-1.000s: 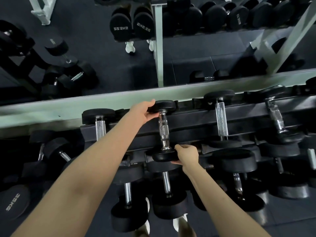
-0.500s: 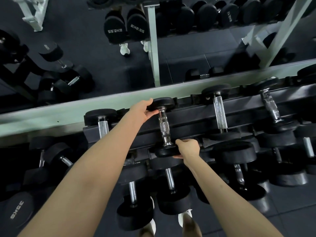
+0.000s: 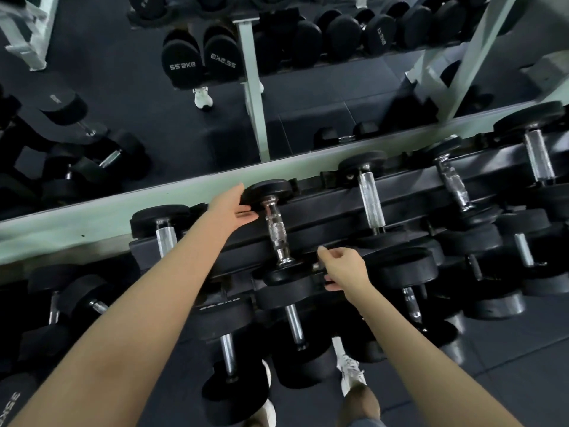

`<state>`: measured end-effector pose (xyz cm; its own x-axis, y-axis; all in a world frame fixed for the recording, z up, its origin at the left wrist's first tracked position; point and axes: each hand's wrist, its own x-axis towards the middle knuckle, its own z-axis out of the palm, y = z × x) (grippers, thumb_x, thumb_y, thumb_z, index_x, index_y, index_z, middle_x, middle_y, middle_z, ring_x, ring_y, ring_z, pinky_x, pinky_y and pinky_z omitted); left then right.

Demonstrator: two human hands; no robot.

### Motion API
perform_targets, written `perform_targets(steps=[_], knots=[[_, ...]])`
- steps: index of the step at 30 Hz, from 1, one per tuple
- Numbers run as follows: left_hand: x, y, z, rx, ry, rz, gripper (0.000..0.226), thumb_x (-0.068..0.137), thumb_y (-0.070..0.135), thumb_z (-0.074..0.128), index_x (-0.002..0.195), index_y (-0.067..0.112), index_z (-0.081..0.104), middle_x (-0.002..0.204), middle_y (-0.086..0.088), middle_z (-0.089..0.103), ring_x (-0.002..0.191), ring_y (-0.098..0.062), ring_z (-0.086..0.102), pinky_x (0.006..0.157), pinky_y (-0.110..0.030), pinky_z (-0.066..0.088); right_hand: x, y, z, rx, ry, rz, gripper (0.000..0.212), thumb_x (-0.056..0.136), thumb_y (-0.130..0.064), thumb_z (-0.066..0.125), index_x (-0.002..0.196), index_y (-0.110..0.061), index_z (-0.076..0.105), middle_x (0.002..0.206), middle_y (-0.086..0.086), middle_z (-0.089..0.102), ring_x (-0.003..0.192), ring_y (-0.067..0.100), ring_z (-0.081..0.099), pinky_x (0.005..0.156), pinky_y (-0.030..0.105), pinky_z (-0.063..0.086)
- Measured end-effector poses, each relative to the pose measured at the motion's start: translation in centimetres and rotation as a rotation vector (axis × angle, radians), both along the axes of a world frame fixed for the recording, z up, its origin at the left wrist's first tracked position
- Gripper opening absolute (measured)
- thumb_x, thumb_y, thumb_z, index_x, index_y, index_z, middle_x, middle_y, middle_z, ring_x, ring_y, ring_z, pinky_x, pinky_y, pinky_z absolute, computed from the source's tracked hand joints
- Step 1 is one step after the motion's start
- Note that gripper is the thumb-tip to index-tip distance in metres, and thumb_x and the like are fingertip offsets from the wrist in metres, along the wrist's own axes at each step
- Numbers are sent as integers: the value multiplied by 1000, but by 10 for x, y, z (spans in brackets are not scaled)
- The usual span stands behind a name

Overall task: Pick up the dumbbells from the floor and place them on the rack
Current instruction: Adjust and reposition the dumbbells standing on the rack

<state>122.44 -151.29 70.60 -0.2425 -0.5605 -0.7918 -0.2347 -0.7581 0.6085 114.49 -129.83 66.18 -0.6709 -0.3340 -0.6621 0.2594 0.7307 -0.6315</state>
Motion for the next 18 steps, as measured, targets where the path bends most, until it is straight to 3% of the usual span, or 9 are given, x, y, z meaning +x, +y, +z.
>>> perform_targets(steps=[3, 7, 10, 12, 16, 18], knots=[[-6, 23, 2, -241, -130, 46, 25, 93, 16, 51, 115, 4, 51, 83, -12, 54, 69, -22, 56, 67, -37, 57, -37, 31, 8, 22, 209, 72, 32, 88, -39, 56, 97, -11, 69, 88, 3, 69, 85, 31, 69, 77, 45, 58], [-46, 88, -2, -455, -144, -120, 8, 93, 15, 51, 91, 9, 56, 69, -5, 55, 57, -15, 53, 58, -28, 53, -109, 61, 16, 9, 387, 66, 31, 89, -34, 55, 96, -9, 71, 91, 8, 74, 90, 31, 68, 84, 41, 53], [-91, 140, -18, -399, -164, -366, 13, 92, 22, 56, 81, 16, 58, 78, -8, 59, 59, -13, 52, 54, -24, 50, -161, 64, 21, 12, 431, 128, 33, 91, -36, 55, 105, -9, 68, 99, 6, 72, 98, 25, 65, 86, 35, 50], [-117, 168, -33, -305, -239, -441, 15, 90, 33, 60, 89, 18, 59, 89, -7, 59, 69, -17, 56, 60, -28, 51, -185, 57, 18, -4, 391, 233, 36, 90, -37, 56, 112, -10, 65, 107, 6, 70, 105, 25, 63, 89, 34, 46], [-147, 199, -59, -44, -279, -219, 40, 87, 37, 62, 113, 8, 55, 112, -12, 60, 92, -31, 64, 62, -39, 57, -208, 29, 9, -94, 253, 428, 49, 91, -35, 57, 132, -8, 51, 122, 9, 62, 114, 24, 58, 95, 32, 42], [-153, 204, -64, 77, -181, 5, 30, 87, 23, 64, 108, 4, 54, 107, -17, 60, 88, -32, 64, 58, -41, 57, -209, 16, 5, -135, 185, 485, 54, 91, -33, 58, 137, -8, 44, 124, 10, 60, 114, 25, 57, 97, 34, 44]])
